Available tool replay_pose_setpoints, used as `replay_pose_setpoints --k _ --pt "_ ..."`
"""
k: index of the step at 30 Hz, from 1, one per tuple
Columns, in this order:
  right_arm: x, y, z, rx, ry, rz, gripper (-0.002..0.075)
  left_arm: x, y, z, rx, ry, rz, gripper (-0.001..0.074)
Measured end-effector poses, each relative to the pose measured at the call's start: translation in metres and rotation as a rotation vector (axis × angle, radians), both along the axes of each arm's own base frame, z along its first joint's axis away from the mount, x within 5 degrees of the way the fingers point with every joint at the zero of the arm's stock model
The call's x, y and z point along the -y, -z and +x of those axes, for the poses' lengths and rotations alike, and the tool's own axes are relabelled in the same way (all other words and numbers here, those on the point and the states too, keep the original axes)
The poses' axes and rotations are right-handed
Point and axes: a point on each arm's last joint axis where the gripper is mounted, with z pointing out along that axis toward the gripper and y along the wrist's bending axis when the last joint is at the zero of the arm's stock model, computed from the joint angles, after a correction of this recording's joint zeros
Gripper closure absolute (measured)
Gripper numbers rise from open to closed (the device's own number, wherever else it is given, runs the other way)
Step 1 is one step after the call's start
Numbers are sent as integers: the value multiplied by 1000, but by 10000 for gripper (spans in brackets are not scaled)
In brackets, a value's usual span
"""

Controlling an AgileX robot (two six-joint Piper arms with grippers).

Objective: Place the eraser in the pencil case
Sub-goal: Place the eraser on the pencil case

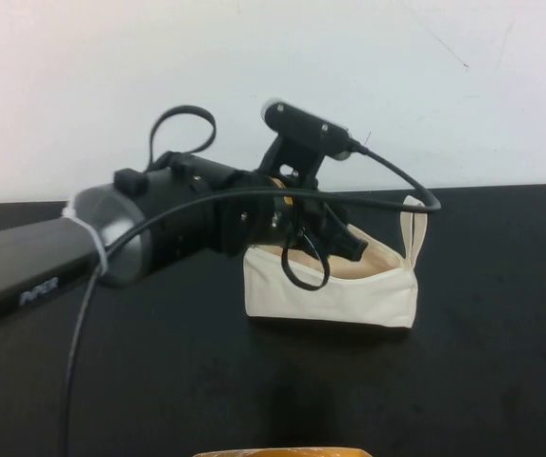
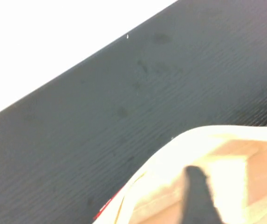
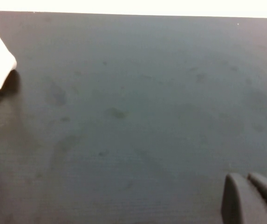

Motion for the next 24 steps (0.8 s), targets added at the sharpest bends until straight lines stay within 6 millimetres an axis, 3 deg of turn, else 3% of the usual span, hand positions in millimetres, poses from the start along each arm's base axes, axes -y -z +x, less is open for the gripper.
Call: replay_pose_setpoints --k 3,6,9,10,11,13,18,24 --pt "0 0 0 0 0 0 727 2 7 2 -21 -3 8 302" --pt "0 0 0 0 0 0 727 1 5 1 -35 -1 17 289" --pt "0 0 0 0 0 0 727 -4 -8 -6 -37 9 36 386" --pt "0 0 0 0 0 0 727 -8 -16 -10 -36 11 44 454" --pt "0 0 0 0 0 0 727 -17 -37 -18 -30 5 37 592" --pt "0 0 0 0 0 0 727 -29 -57 -27 -20 -13 22 671" --pt "0 0 0 0 0 0 727 -65 -93 -65 37 -42 -17 719" --pt "0 0 0 0 0 0 727 -105 -88 -127 49 -52 -35 727"
